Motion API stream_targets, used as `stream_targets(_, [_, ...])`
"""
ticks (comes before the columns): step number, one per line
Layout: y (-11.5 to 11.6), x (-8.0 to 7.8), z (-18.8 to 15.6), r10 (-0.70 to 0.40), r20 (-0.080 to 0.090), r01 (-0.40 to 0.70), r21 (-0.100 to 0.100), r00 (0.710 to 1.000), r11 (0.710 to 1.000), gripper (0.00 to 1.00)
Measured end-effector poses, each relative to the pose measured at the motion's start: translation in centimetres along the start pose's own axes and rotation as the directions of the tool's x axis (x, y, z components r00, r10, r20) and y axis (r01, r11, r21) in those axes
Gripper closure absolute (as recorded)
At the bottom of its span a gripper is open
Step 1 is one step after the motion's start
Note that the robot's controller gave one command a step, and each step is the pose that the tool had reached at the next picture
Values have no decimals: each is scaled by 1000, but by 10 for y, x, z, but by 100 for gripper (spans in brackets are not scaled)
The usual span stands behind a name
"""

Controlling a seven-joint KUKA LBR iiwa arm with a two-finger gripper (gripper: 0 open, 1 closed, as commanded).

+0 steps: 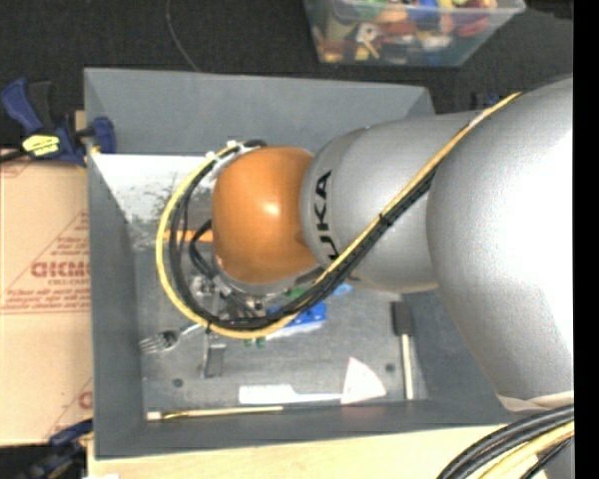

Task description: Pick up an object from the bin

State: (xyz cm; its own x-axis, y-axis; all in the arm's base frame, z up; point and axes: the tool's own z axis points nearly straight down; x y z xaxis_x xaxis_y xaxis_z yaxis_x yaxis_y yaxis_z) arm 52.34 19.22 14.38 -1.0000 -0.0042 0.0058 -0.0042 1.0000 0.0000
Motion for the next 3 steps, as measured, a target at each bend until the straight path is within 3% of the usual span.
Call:
stream_targets(1, [-1,-2,-5,5,8,-5,-2,1000,1000,0])
stream_targets(2, [16,-40,73,-19,9,19,-3,1000,1000,0])
stream_targets(3, [29,-37,73,-59,16,60,-4,998,998,0])
